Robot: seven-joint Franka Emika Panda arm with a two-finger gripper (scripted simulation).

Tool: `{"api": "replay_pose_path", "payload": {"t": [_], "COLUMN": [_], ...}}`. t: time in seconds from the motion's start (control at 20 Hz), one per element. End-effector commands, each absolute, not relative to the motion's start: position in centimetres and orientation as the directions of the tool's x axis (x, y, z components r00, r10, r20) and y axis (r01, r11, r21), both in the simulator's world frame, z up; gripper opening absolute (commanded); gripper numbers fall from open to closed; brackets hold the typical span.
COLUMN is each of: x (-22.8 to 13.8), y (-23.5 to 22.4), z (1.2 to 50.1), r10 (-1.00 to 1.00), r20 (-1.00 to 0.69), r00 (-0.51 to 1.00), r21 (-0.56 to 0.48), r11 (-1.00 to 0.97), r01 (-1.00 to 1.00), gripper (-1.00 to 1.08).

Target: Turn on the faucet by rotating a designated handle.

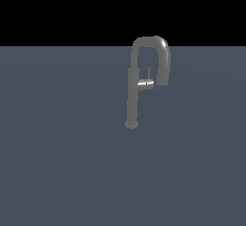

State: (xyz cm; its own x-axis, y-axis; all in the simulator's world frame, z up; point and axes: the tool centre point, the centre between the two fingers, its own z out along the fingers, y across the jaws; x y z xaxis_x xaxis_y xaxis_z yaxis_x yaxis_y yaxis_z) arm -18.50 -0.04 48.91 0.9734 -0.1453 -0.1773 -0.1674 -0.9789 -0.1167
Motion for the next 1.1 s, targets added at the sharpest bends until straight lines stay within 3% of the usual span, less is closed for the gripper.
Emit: {"api": "replay_pose_path", "payload": {"t": [0.0,1.05], "x": [-17.2,-6.6], "y": [-0.2,-2.9], "z": [48.6,43.6], "r10": [-0.169,-0.289], "r20": [-0.219,-0.579], "r00": [0.961,0.762], "r21": [-0.139,-0.264], "r11": [-0.97,-0.818], "r01": [-0.202,-0.511], "gripper": [-1.0,-1.0]}}
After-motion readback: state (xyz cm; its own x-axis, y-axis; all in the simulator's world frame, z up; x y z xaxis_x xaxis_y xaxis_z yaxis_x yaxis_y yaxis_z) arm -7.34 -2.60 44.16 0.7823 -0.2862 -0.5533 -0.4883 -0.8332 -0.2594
